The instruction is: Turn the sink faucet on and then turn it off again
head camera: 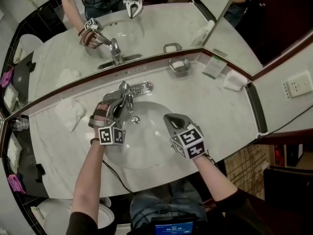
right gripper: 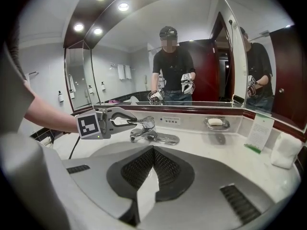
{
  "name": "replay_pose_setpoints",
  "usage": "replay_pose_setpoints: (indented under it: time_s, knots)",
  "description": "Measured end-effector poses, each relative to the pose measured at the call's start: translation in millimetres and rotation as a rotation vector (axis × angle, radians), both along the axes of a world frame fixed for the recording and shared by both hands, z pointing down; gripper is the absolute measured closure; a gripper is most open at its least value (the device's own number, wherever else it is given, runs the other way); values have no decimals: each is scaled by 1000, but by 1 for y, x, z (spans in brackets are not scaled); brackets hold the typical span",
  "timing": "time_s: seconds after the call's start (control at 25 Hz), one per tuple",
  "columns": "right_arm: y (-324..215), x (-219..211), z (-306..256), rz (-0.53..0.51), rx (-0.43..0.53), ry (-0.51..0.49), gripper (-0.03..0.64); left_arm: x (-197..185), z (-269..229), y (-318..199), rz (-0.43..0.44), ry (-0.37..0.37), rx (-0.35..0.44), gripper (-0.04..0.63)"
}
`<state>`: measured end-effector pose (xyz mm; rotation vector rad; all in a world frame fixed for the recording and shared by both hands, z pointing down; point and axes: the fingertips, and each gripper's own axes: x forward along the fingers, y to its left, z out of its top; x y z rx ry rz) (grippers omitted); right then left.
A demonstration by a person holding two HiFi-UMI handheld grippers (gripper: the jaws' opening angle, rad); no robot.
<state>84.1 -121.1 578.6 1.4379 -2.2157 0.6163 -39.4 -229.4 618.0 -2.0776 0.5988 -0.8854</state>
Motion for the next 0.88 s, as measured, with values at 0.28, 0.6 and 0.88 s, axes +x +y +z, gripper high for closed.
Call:
replay_pose_setpoints:
  time_s: [0.28, 0.6, 0.88]
  knots:
    - [2, -2, -1, 4, 0, -9, 595, 2, -5, -2, 0, -1, -23, 534]
    - [1, -1, -6, 6, 3, -19, 595, 3, -8, -3, -4, 18, -114, 529]
    - [-2, 1, -7, 6, 5, -27, 595, 4, -13, -6, -8, 34, -211, 525]
